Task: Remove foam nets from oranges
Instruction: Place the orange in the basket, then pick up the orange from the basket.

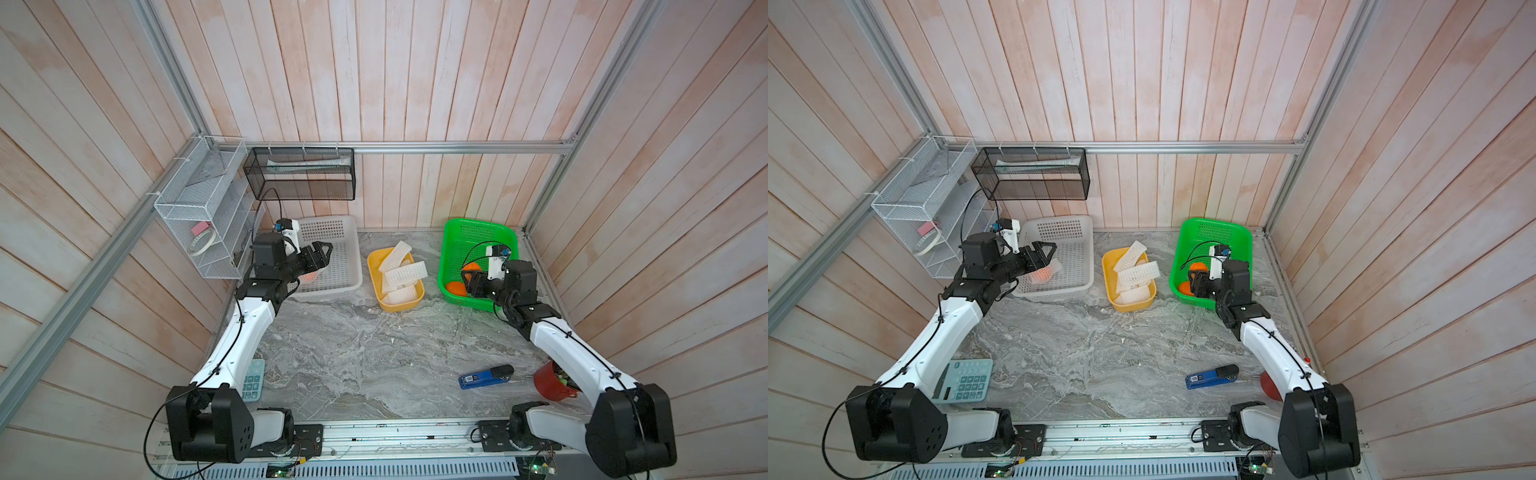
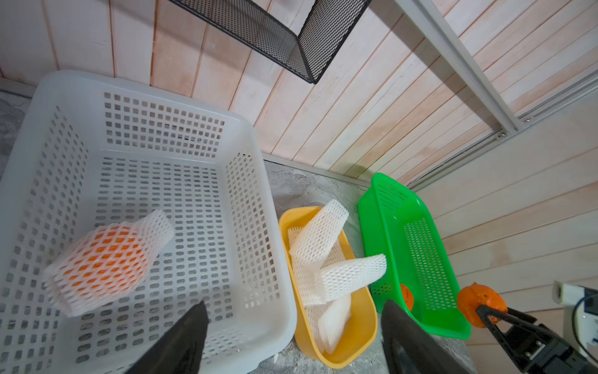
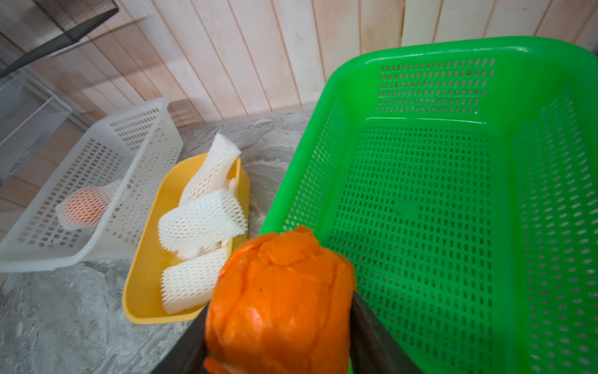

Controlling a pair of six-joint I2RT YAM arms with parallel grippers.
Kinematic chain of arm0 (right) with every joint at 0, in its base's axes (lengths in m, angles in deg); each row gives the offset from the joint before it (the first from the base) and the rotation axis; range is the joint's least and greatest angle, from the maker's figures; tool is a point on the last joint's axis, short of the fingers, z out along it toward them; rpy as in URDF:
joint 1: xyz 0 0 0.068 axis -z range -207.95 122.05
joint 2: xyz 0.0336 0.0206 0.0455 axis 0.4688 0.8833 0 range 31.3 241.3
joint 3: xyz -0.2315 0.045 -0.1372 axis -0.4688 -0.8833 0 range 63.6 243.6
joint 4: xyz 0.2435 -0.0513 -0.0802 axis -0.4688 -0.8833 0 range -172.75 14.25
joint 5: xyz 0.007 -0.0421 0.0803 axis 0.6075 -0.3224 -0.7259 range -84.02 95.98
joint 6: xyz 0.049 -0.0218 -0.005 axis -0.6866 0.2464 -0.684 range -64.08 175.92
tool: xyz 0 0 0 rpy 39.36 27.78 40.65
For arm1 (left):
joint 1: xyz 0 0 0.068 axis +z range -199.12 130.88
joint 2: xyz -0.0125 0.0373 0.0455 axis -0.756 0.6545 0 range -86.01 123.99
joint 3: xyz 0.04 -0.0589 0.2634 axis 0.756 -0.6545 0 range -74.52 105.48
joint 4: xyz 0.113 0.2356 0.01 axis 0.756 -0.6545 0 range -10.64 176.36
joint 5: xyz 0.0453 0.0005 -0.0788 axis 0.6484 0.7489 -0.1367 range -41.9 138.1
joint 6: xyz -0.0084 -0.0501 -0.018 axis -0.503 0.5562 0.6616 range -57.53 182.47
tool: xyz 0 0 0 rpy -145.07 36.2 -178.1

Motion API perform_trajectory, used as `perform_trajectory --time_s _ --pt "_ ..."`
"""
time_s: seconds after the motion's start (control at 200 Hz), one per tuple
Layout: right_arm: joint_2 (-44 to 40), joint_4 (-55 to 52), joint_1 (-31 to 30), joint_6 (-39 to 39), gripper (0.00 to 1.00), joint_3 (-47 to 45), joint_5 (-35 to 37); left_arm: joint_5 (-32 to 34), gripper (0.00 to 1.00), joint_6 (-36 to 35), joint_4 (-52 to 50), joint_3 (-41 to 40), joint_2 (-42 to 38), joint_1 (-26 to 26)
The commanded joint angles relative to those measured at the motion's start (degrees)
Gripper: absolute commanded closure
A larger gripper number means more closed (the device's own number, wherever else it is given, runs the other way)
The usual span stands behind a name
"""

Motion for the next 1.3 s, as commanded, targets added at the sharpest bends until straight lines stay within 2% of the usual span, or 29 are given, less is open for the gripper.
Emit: perform_trajectory --time_s 0.0,0.25,0.405,0.605,0.81,1.045,1.295 --pt "4.10 -4.54 3.62 0.21 0.42 2.87 -3.58 2.36 0.14 -1.77 -1.39 1.99 1.36 0.35" --pt "15.80 -8.17 7.34 -0.08 0.44 7.72 -3.84 7.11 0.13 -0.66 -7.37 6.05 7.45 0.47" --pt "20.16 -8.19 8.07 0.63 0.39 8.96 -3.08 10.75 0.13 -0.83 -9.13 7.27 9.39 0.46" --pt "23.81 -8.28 8.97 1.31 0.29 11.01 -3.02 11.52 0.13 -1.81 -10.16 8.87 13.13 0.50" --pt "21.85 -8.23 9.05 3.14 0.23 11.16 -1.45 14.49 0.12 -5.24 -11.68 12.07 17.23 0.13" --pt "14.73 -5.39 8.98 3.39 0.20 7.91 -2.49 22.36 0.11 -21.24 -13.49 18.86 24.44 -3.52" --pt "10.04 -5.20 8.44 4.67 0.20 5.44 -5.50 29.49 0.13 -27.22 -20.22 27.77 32.61 -3.94"
